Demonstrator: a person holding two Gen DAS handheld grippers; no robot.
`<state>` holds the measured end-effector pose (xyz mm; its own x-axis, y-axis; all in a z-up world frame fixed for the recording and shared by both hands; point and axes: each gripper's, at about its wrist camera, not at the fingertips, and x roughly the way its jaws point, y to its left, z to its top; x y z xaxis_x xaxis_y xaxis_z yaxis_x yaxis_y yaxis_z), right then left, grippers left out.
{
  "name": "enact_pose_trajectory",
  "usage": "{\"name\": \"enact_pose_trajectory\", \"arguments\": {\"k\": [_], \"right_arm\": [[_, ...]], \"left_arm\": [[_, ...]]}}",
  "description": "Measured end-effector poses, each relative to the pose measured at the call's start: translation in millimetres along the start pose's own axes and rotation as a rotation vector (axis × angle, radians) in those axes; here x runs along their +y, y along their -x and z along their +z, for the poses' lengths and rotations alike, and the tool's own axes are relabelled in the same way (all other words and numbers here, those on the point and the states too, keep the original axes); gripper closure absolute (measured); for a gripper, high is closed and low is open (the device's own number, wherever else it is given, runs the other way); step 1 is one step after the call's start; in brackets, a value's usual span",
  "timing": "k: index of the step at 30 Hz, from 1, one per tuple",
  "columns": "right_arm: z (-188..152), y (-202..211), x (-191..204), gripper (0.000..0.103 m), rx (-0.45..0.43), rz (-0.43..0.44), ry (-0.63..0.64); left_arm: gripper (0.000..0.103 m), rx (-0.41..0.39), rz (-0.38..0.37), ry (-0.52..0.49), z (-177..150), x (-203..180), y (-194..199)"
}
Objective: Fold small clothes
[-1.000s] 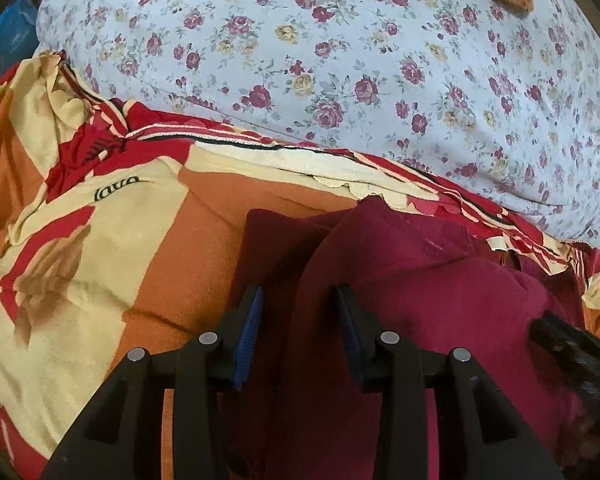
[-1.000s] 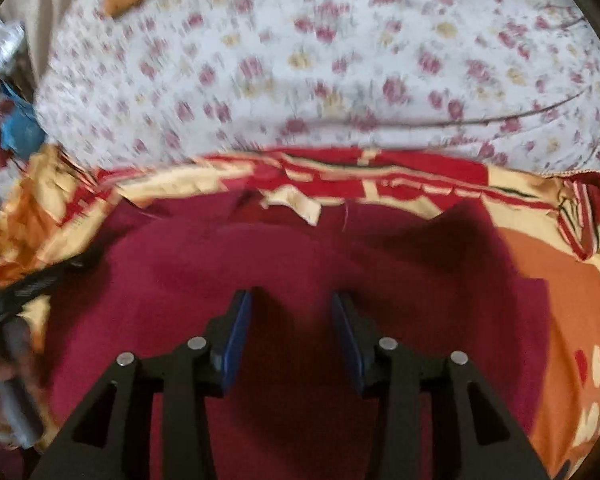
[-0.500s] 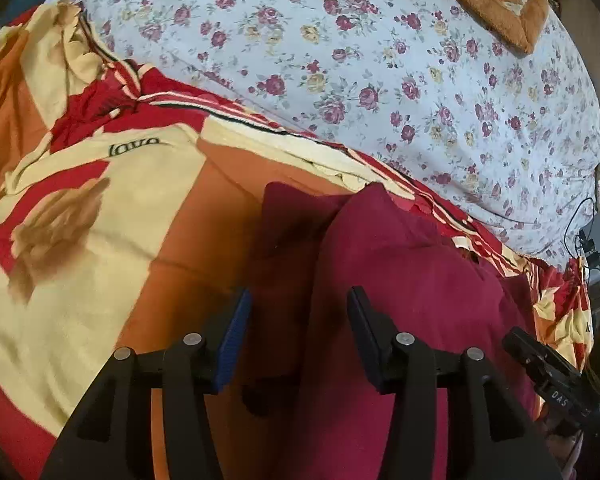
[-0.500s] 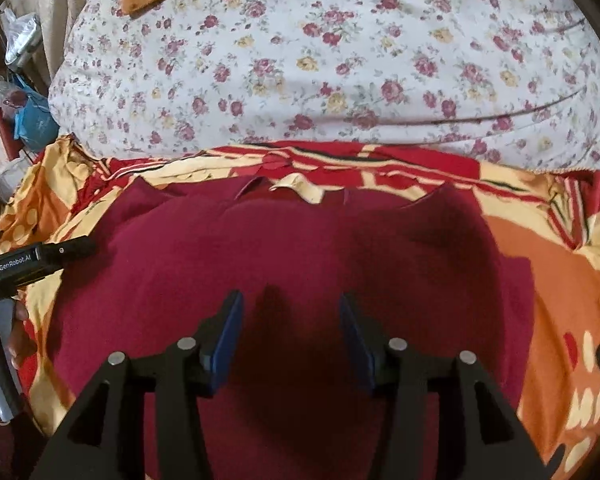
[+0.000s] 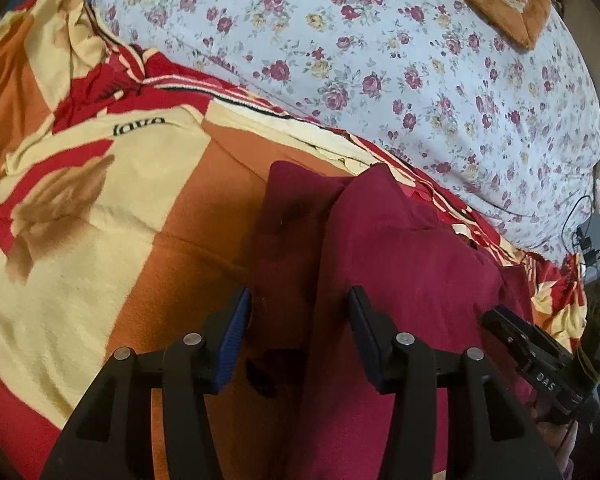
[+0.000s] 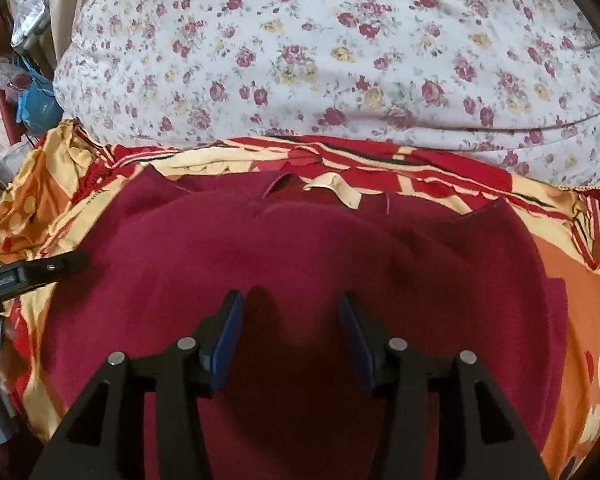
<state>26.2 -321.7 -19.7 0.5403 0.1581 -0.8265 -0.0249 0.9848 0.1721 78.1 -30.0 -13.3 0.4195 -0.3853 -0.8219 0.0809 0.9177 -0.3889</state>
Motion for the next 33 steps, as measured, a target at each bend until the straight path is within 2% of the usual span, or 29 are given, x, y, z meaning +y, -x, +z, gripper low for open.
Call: {"name": "enact_pose_trajectory", "arguments": {"k": [3,5,7,13,17,18,19,22,23,26,28,31,33], "right_arm": [[-3.9,9.5,-3.4,0.046,-0.007,0.006,0.003],[-6.4,11.6,-9.4,0.042,-0.008,0.012,-0.011],[-8.2,8.8,-17.2,0.042,0.003,0.028,-0.039],[-8.2,11.4,-19.1,0.041,-0.008,0.054,-0.050],[-7.6,13.6,-22.6,0.041,-0.012,0.076,-0.060],[-7.6,13.5,-23.9,0.041,-0.012,0.076,-0.063],[-7.2,13.1,-27.2,0.041,-0.013,0.074,-0.068],[-4.9,10.6,-35.0,0.041,-0.029,0.032,-0.074],[-4.2,8.8,-37.5,0.041,-0.034,0.008,-0.076],[-2.8,3.2,-40.6,0.048,-0.033,-0.021,-0.074],[-2.1,2.5,-37.5,0.050,-0.032,-0.037,-0.047],[-2.0,6.0,-42.3,0.050,-0.035,-0.006,-0.067],[-3.1,9.5,-51.7,0.050,-0.036,0.022,-0.116]], "left_arm": [[0.061,0.021,-0.055,0.044,-1.4,8.5,-4.1],[0.047,0.043,-0.080,0.076,-3.2,14.4,-10.8],[0.046,0.031,-0.096,0.085,-4.5,15.0,-12.5],[0.038,0.022,-0.051,0.015,-5.8,0.5,-19.4],[0.038,0.006,-0.021,-0.019,-6.9,-8.9,-24.4],[0.043,0.004,-0.024,-0.023,-7.1,-9.5,-24.5],[0.057,0.004,-0.025,-0.029,-7.1,-10.0,-24.5],[0.085,0.002,-0.031,-0.048,-8.0,-16.6,-17.8],[0.089,0.000,-0.026,-0.057,-8.0,-19.8,-14.9],[0.092,-0.004,-0.016,-0.100,-6.3,-36.4,-0.4],[0.092,-0.001,-0.037,-0.098,-3.1,-44.3,9.2],[0.092,0.007,-0.095,-0.091,3.0,-64.0,27.7],[0.092,0.007,-0.108,-0.123,4.8,-89.1,39.1]]}}
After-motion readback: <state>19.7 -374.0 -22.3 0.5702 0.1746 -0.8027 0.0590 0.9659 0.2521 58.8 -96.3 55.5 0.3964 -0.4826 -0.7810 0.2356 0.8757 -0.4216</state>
